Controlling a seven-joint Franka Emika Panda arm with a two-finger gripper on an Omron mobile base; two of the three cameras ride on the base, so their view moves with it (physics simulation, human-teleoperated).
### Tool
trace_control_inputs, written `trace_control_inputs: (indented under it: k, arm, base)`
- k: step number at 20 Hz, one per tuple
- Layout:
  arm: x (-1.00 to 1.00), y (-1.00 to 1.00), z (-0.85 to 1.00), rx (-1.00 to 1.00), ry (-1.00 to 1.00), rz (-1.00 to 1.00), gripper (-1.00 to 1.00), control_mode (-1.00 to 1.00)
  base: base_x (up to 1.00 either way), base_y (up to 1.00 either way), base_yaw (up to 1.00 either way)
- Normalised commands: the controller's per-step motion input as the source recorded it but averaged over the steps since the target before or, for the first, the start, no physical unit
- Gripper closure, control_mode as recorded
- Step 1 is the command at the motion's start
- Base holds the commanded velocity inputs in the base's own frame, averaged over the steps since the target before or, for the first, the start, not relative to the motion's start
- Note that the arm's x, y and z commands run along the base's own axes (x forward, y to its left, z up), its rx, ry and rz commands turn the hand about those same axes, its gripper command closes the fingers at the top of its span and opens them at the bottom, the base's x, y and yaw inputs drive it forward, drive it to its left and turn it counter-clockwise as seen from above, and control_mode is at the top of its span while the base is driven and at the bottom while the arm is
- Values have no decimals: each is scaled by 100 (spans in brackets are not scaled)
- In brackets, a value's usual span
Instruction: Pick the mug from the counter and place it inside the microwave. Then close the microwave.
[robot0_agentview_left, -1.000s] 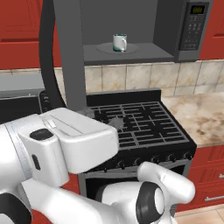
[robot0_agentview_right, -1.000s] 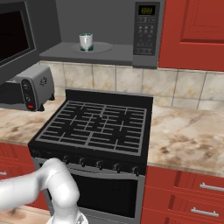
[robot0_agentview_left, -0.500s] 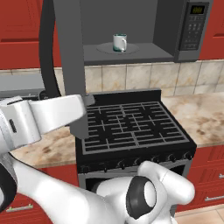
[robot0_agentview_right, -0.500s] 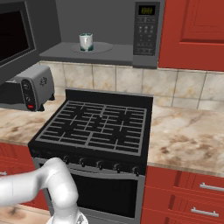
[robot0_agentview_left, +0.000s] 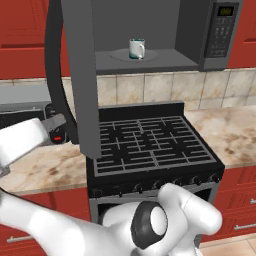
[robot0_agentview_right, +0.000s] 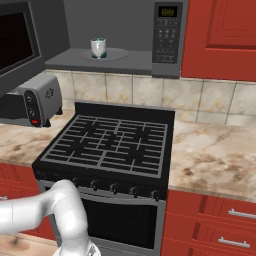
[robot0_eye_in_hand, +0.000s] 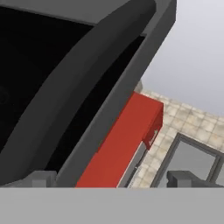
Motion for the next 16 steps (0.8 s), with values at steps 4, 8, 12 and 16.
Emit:
trace_control_inputs:
  k: [4,8,12,16]
  arm:
    - [20,50,-21,-3,-13,0,-100,-100]
    - [22,43,-19,0,-12,3,-100,-100]
    - [16,32,-9,0,-9,4,-100,-100]
    - [26,9,-4,0,-1,7,-100,-100]
  base:
    - [0,0,0]
    - [0,0,0]
    - [0,0,0]
    - [0,0,0]
